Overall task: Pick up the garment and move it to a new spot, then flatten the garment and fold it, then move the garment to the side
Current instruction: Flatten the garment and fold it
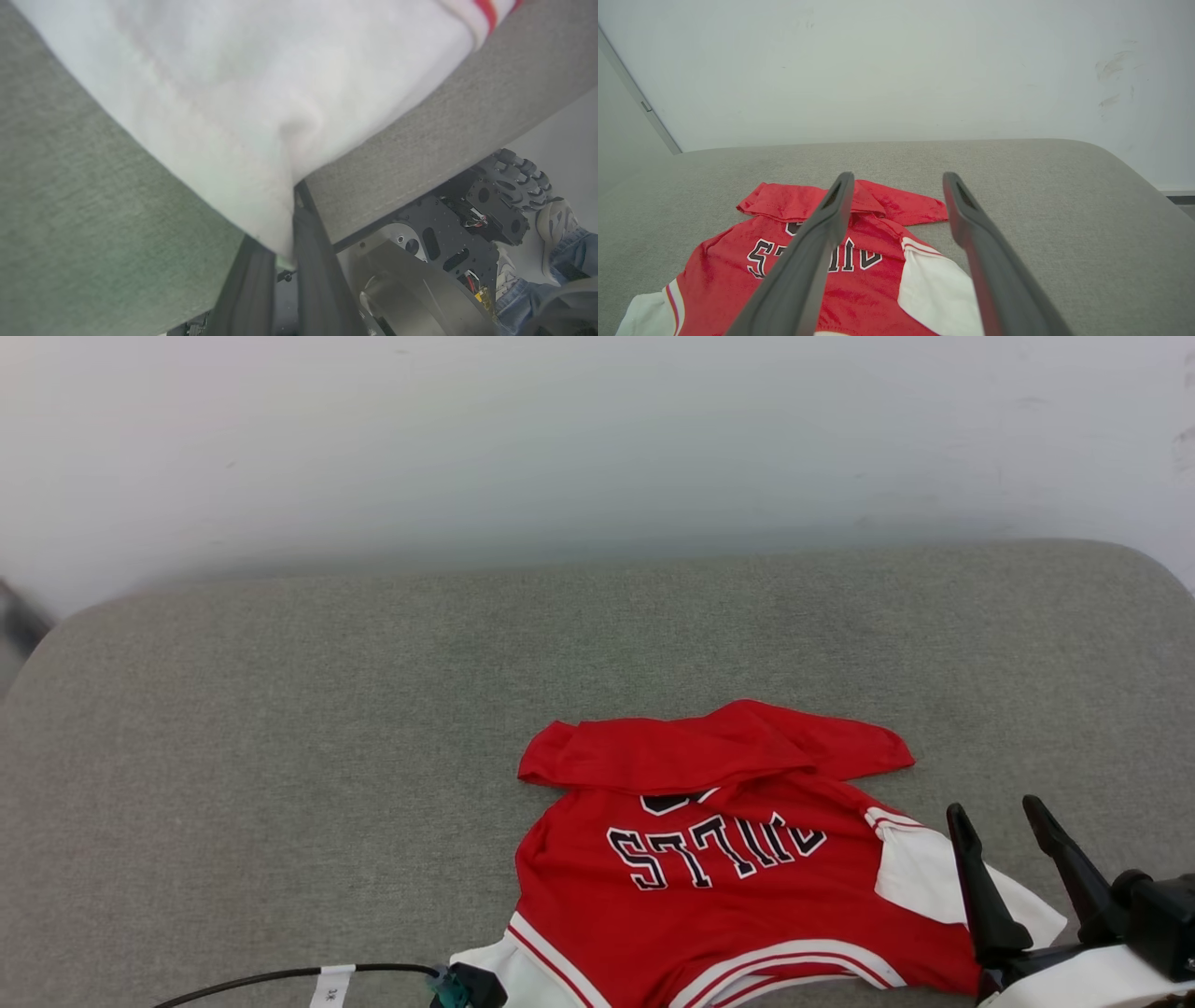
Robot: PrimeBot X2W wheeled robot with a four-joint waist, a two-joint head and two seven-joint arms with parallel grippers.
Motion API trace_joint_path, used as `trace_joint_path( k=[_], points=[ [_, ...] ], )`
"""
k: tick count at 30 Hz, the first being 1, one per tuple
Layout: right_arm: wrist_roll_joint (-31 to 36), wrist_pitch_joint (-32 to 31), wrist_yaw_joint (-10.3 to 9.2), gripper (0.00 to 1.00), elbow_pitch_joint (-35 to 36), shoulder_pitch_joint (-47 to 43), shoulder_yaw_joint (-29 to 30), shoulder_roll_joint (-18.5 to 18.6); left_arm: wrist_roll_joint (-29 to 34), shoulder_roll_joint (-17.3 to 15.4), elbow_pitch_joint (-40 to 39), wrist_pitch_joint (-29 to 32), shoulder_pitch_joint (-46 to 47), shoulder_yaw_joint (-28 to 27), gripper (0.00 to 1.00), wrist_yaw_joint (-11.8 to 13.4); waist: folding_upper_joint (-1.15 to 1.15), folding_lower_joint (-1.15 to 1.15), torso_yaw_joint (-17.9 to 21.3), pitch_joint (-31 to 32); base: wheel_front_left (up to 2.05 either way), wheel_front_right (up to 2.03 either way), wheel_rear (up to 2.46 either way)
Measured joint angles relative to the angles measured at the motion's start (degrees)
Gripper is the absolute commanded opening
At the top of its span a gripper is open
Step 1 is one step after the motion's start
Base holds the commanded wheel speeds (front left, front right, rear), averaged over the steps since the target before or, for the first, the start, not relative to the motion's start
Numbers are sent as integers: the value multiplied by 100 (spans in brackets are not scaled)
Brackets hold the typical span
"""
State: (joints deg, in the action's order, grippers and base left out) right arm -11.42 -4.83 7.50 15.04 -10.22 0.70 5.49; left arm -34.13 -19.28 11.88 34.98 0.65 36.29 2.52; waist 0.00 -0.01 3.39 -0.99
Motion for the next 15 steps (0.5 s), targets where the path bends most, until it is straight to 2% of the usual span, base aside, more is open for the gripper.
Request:
trace_joint_path(
  k=[9, 12, 15],
  points=[
    [-149, -165, 0, 100, -27, -21, 207, -7, -22, 137, 266, -605, 28, -74, 0, -30, 0, 0, -105, 125, 0, 0, 0],
    [-368, -368, 1, 100, -211, -75, 450, 15, 32, 77, -8, -883, 19, -244, 0, 112, 0, 0, -172, 174, 0, 0, 0],
    [-615, -784, 0, 100, -563, -143, 806, 187, 121, -134, -374, -1058, 14, -447, 0, 297, 0, 1, -236, 214, 0, 0, 0]
  ],
)
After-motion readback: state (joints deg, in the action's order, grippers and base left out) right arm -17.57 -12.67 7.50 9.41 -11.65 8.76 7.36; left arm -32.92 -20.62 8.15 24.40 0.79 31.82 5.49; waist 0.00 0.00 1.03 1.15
